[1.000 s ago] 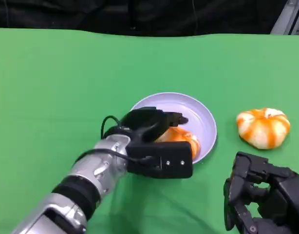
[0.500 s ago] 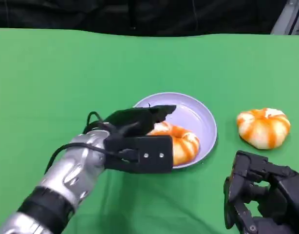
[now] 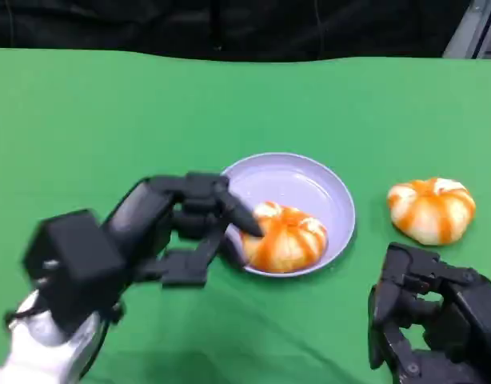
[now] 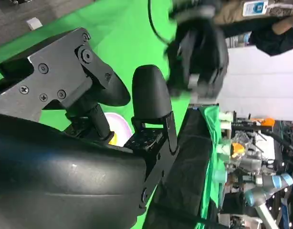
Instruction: Grasp the bread from the table and place it into the plate.
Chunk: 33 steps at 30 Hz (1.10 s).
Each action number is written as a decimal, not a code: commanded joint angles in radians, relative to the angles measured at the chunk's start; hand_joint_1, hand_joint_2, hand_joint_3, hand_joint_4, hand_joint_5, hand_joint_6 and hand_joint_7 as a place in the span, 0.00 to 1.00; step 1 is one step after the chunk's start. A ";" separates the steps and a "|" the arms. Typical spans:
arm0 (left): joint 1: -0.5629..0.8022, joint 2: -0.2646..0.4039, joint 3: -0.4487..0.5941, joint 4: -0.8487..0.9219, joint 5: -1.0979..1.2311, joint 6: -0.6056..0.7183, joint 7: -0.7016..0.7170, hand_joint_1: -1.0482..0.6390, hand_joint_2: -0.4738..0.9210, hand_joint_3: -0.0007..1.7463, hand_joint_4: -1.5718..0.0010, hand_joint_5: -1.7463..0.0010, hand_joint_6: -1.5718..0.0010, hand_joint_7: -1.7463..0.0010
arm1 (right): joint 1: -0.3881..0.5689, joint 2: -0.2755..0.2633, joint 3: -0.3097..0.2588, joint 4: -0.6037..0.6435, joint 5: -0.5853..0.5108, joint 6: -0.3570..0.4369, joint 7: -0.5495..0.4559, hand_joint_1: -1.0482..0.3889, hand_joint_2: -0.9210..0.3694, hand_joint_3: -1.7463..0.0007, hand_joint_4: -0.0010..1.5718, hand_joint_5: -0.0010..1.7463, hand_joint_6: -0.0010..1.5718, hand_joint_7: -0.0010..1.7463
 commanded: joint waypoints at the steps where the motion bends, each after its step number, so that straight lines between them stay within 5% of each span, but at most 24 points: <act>1: 0.176 0.052 0.142 -0.173 -0.346 0.238 -0.061 0.63 0.72 0.74 0.34 0.00 0.44 0.01 | -0.015 -0.002 -0.019 0.028 0.005 -0.021 0.002 0.69 0.32 0.25 0.54 1.00 0.47 0.91; 4: 0.270 0.071 0.216 -0.235 -0.480 0.321 -0.057 0.60 0.75 0.65 0.33 0.00 0.41 0.03 | -0.023 -0.007 -0.028 0.042 0.008 -0.025 0.009 0.70 0.32 0.25 0.54 1.00 0.47 0.91; 10: 0.350 0.072 0.259 -0.261 -0.555 0.321 -0.070 0.61 0.81 0.64 0.35 0.00 0.44 0.03 | -0.029 -0.009 -0.042 0.056 0.005 -0.030 0.020 0.70 0.32 0.25 0.54 1.00 0.47 0.91; 14: 0.504 -0.002 0.237 -0.263 -0.544 0.250 -0.083 0.59 0.84 0.60 0.36 0.00 0.47 0.00 | -0.043 -0.018 -0.072 0.102 0.016 -0.061 0.044 0.71 0.32 0.25 0.54 1.00 0.47 0.91; 29: 0.450 0.001 0.240 -0.152 -0.504 0.217 -0.094 0.59 0.83 0.57 0.38 0.00 0.51 0.00 | -0.032 -0.027 -0.087 0.061 0.016 -0.032 0.048 0.71 0.27 0.28 0.54 1.00 0.46 0.93; 33: 0.441 0.002 0.254 -0.153 -0.516 0.233 -0.079 0.62 0.81 0.63 0.36 0.00 0.50 0.00 | -0.035 -0.023 -0.090 0.066 0.021 -0.037 0.054 0.72 0.27 0.28 0.54 1.00 0.45 0.94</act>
